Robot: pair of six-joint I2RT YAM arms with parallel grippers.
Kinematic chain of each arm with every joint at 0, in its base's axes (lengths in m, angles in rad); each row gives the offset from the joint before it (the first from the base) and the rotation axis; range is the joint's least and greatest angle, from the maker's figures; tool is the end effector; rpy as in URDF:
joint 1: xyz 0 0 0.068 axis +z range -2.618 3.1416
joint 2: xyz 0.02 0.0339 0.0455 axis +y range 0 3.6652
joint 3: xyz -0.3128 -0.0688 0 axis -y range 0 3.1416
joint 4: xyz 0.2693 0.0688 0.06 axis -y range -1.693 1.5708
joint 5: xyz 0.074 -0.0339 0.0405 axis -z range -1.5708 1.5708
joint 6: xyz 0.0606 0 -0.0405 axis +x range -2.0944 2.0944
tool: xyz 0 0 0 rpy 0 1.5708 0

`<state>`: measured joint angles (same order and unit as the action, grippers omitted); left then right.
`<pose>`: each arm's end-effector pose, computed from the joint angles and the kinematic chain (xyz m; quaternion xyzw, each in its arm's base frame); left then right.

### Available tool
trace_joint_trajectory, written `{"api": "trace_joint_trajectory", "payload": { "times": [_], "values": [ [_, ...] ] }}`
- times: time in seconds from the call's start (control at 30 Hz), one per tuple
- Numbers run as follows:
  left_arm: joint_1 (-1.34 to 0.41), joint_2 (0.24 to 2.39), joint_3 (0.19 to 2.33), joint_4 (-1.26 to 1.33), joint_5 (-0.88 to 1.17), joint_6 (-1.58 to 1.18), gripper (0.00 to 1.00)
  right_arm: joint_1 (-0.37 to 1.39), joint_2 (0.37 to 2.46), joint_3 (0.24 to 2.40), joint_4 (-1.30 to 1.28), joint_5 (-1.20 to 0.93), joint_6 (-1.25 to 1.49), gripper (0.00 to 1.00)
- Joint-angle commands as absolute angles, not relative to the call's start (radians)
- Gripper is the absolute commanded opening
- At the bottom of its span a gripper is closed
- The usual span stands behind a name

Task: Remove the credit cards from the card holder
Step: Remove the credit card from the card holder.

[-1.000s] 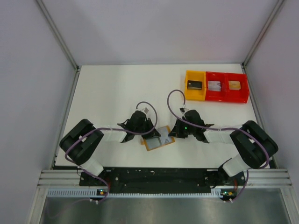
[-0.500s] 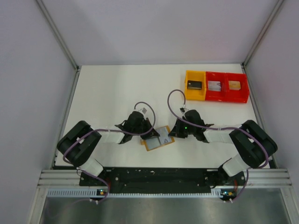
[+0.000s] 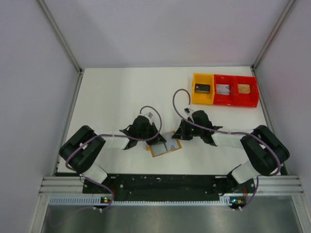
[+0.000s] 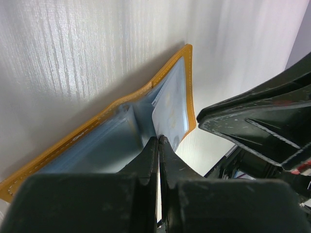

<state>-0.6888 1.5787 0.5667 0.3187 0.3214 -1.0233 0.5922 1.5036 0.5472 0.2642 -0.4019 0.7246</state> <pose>0.2328 -0.2164 0.1457 -0.0817 0.8925 -0.4116 0.1654 0.2383 0.1889 0.1573 -0.0260 0.8905 0.3979 0.2191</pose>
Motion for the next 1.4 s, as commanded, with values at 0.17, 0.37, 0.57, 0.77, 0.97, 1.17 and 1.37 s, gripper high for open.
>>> {"api": "trace_joint_trajectory", "payload": {
  "times": [0.17,0.37,0.57,0.77,0.97,1.17,1.37],
  "values": [
    [-0.686,1.572,0.575,0.318,0.321,-1.002,0.00,0.584,1.572,0.627,0.310,-0.387,0.721,0.05],
    [-0.686,1.568,0.571,0.318,0.316,-1.005,0.00,0.583,1.641,0.598,0.296,-0.341,0.752,0.03],
    [-0.684,1.559,0.563,0.305,0.310,-1.019,0.00,0.569,1.647,0.574,0.236,-0.299,0.764,0.01],
    [-0.681,1.532,0.534,0.305,0.296,-1.046,0.00,0.557,1.655,0.557,0.210,-0.287,0.770,0.01],
    [-0.677,1.519,0.523,0.291,0.291,-1.054,0.00,0.545,1.675,0.557,0.216,-0.308,0.770,0.00],
    [-0.676,1.528,0.517,0.320,0.304,-1.048,0.00,0.545,1.641,0.560,0.281,-0.399,0.746,0.12],
    [-0.675,1.523,0.495,0.368,0.311,-1.060,0.00,0.545,1.626,0.571,0.287,-0.431,0.709,0.26]
  ]
}}
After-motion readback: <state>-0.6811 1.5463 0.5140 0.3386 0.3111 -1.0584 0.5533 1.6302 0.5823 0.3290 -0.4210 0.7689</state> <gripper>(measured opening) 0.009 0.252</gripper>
